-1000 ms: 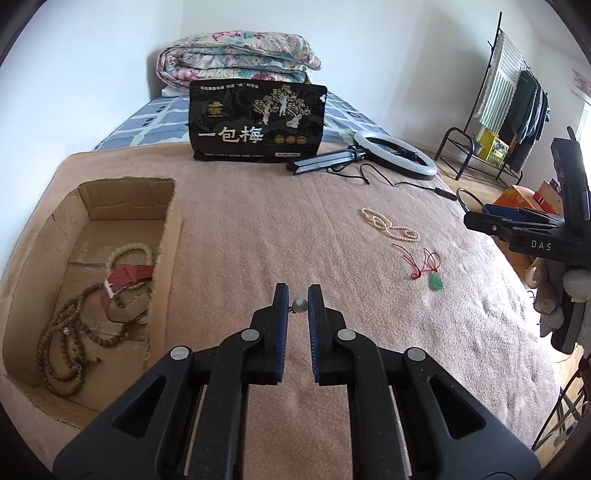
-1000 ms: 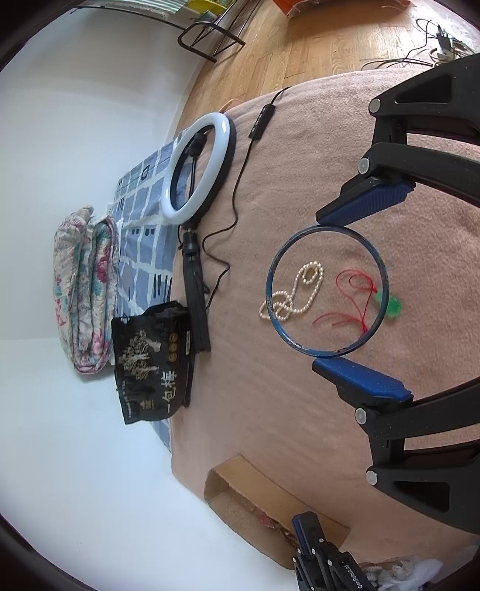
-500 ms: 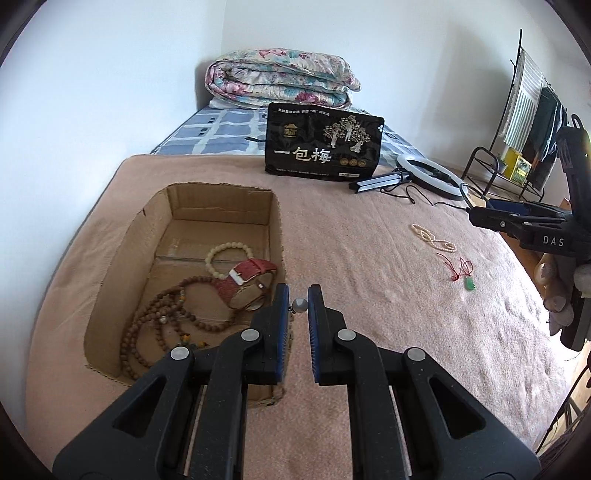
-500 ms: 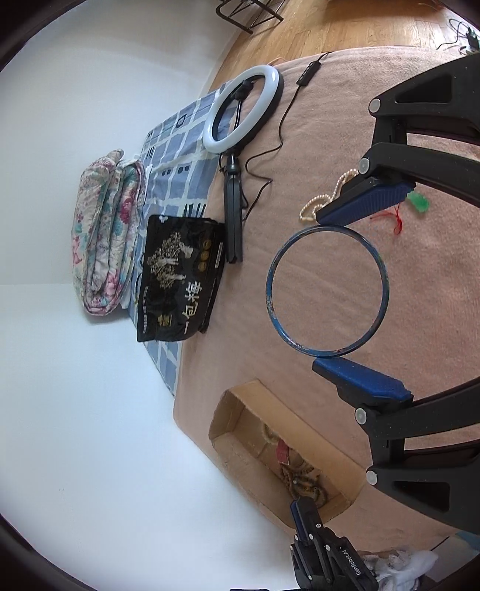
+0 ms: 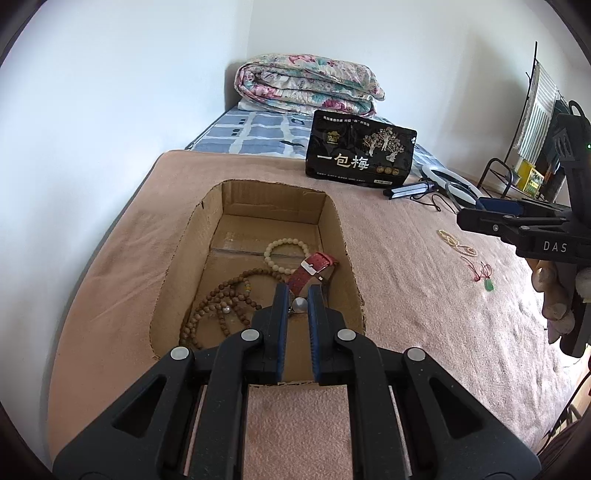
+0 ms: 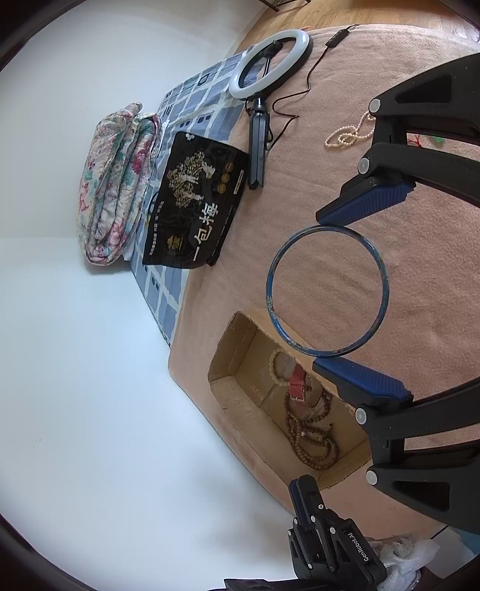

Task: Organize jewelry
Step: 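Carry the pearl earring and blue bangle over the cardboard box with both tools, then open both tools to drop the earring and bangle into the box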

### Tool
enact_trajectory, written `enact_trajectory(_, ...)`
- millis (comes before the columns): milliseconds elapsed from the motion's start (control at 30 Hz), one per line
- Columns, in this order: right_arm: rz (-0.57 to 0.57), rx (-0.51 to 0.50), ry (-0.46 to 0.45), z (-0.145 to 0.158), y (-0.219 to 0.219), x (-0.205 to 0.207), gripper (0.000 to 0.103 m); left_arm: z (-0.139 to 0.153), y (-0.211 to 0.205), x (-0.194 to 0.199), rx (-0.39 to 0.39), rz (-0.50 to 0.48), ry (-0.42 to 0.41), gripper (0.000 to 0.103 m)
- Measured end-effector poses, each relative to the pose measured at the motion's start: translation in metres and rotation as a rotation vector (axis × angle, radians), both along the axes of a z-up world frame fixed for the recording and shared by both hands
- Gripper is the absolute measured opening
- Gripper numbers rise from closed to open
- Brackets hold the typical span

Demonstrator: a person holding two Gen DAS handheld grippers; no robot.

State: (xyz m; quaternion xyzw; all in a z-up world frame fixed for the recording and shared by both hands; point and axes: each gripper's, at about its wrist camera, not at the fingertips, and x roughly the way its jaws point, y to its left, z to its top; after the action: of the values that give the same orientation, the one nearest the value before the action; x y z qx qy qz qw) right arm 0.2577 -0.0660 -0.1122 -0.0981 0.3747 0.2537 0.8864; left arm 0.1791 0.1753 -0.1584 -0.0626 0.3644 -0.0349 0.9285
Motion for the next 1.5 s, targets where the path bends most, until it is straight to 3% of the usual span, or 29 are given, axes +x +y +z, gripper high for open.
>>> enact_trajectory(700, 0.083, 0.032, 0.040, -0.015, 0.102, 0.044, 0.074, -0.005, 0.023, 0.009, 0.007, 0.031, -0.009, 0.009)
enact_trajectory(1500, 0.103, 0.029, 0.053, -0.029, 0.133, 0.061, 0.075, -0.006, 0.019, 0.018, -0.004, 0.018, -0.020, 0.009)
